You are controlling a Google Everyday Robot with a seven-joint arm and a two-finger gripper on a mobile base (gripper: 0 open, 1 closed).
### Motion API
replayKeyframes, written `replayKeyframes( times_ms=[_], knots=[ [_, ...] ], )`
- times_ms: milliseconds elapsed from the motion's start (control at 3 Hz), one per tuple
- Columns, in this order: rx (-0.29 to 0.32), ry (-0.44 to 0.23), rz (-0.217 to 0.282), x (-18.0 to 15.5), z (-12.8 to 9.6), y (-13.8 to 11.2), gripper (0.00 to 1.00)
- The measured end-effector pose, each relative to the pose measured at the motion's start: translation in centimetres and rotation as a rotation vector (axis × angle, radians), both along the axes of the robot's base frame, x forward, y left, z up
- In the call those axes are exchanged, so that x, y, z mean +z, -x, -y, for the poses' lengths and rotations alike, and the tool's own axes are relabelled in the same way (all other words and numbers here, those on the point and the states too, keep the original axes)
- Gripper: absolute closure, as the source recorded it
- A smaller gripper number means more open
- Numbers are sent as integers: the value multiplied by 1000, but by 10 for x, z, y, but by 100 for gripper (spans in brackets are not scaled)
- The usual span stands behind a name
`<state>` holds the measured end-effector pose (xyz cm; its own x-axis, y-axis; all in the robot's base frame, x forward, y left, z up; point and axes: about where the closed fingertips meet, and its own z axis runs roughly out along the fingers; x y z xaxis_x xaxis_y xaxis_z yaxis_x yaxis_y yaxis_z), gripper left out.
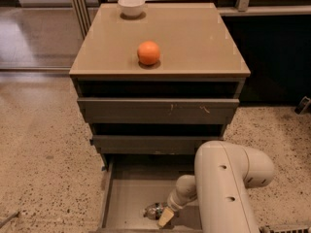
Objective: Pick water bottle from bottom drawer and place on counter
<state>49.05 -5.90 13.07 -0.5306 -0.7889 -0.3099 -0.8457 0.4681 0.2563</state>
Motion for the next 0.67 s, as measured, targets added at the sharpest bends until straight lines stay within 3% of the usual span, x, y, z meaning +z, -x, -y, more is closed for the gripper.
replayKeyframes(
  times_ms=[667],
  knots=[
    [0, 0, 0, 0, 0, 0, 42]
  ],
)
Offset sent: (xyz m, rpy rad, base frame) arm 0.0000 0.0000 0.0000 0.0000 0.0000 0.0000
